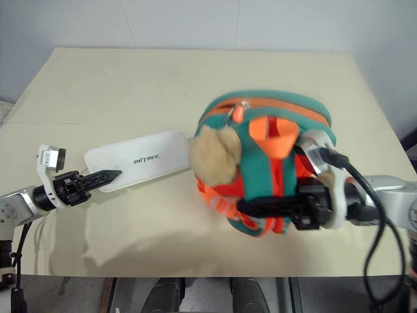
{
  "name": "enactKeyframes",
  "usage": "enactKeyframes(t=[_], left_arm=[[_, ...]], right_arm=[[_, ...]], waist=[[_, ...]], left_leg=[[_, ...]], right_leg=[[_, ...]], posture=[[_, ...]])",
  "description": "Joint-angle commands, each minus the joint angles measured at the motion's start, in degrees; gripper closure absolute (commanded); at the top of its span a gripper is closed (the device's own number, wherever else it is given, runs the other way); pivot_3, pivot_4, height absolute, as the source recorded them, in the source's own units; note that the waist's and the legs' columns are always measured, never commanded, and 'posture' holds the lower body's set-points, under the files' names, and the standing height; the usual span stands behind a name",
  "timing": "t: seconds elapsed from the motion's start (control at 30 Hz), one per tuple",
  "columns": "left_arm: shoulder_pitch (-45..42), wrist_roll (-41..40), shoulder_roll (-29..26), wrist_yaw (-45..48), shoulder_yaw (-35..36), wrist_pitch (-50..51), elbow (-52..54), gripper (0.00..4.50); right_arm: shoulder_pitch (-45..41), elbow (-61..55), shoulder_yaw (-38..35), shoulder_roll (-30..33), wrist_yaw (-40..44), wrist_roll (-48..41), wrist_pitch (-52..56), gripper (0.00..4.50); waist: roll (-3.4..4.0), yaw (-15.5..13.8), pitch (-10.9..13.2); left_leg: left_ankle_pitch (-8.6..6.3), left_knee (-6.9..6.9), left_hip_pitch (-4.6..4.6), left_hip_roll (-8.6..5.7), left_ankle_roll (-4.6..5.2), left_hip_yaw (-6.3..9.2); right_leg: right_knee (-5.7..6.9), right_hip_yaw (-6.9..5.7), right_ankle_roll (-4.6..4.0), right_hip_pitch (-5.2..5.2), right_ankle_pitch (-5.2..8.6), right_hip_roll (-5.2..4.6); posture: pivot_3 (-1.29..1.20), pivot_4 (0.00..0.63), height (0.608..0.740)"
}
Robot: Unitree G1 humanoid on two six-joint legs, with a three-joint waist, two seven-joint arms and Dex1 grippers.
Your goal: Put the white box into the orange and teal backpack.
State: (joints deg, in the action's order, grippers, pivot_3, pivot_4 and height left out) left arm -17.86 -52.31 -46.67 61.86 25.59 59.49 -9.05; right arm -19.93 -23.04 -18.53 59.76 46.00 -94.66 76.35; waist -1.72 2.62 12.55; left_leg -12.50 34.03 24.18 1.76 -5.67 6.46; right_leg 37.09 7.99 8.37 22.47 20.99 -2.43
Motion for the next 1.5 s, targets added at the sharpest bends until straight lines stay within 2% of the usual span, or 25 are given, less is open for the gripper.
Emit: enactKeyframes(t=[0.03,0.17,0.4,0.6,0.73,0.87,1.03,1.13,1.33,1.5], left_arm=[[0.8,-4.8,-0.7,1.1,5.0,0.3,5.4,3.17],[0.9,-9.8,0.5,-1.4,7.7,1.8,11.9,3.17],[-3.3,-20.1,0.0,-6.2,9.7,4.2,17.8,3.17],[-7.1,-22.6,0.9,-8.0,5.9,3.3,18.8,3.17],[-9.1,-21.1,1.4,-7.0,2.5,2.0,17.5,3.17],[-11.2,-11.8,1.9,-3.3,-4.5,-5.1,15.1,3.17],[-12.7,-6.3,2.1,-1.6,-7.5,-10.4,12.5,3.17],[-13.5,-0.3,0.2,0.7,-9.5,-15.4,9.2,3.17],[-16.6,6.5,-1.7,4.0,-12.0,-21.5,2.4,3.17],[-17.2,10.4,-4.5,11.9,-16.9,-23.5,1.6,3.17]], right_arm=[[-0.4,2.5,-0.3,2.4,8.5,7.7,-2.9,4.50],[-2.6,3.1,3.1,1.3,13.6,13.7,-6.2,4.50],[-5.2,4.5,6.9,-0.6,16.1,19.0,-8.5,4.50],[-5.3,3.8,8.3,-3.0,15.0,20.8,-9.4,4.50],[-5.3,3.0,8.0,-4.3,13.3,20.6,-9.6,4.50],[-4.6,1.3,6.7,-5.5,10.6,19.2,-9.5,4.50],[-3.2,0.0,5.3,-5.6,8.5,17.5,-9.3,4.50],[-2.0,-1.0,4.4,-5.6,7.2,16.5,-9.4,4.50],[-0.9,-2.1,4.1,-6.3,5.0,14.9,-10.0,4.50],[-0.3,-2.6,4.1,-6.3,4.0,14.0,-10.6,4.50]], waist=[[0.00,0.2,0.0],[0.00,0.3,0.0],[-0.02,0.2,0.0],[-0.03,0.1,0.0],[-0.03,0.3,0.0],[-0.04,0.1,0.0],[-0.04,-0.4,0.0],[-0.05,-0.8,0.0],[-0.06,-0.9,0.0],[-0.06,-1.0,0.0]], left_leg=[[0.01,0.03,-0.05,0.00,0.01,-0.01],[0.05,0.08,-0.04,-0.01,0.00,-0.01],[0.04,0.07,0.00,-0.01,-0.01,-0.01],[0.05,0.12,0.00,-0.02,-0.01,-0.01],[0.05,0.14,-0.01,-0.02,-0.02,-0.01],[0.06,0.22,-0.03,-0.03,-0.04,0.00],[0.07,0.33,-0.03,-0.04,-0.04,-0.01],[0.07,0.37,-0.03,-0.02,-0.04,0.01],[0.07,0.45,-0.04,-0.03,-0.03,0.01],[0.06,0.44,-0.02,-0.03,-0.02,0.01]], right_leg=[[0.04,0.01,0.00,-0.02,-0.01,0.01],[0.08,0.03,0.08,-0.02,-0.08,0.00],[0.04,0.03,0.09,-0.01,-0.09,-0.01],[0.07,0.03,0.10,-0.03,-0.09,0.00],[0.14,0.04,0.10,-0.02,-0.09,0.03],[0.24,0.04,0.10,-0.03,-0.09,0.04],[0.30,0.05,0.11,-0.06,-0.09,0.05],[0.33,0.05,0.11,-0.07,-0.09,0.08],[0.35,0.06,0.12,-0.09,-0.11,0.09],[0.34,0.06,0.13,-0.09,-0.11,0.08]], posture=[[0.00,0.150,0.740],[0.00,0.150,0.740],[0.00,0.150,0.740],[0.00,0.150,0.740],[0.00,0.150,0.740],[0.00,0.150,0.740],[0.00,0.150,0.740],[0.00,0.150,0.740],[0.00,0.150,0.740],[0.00,0.150,0.740]])
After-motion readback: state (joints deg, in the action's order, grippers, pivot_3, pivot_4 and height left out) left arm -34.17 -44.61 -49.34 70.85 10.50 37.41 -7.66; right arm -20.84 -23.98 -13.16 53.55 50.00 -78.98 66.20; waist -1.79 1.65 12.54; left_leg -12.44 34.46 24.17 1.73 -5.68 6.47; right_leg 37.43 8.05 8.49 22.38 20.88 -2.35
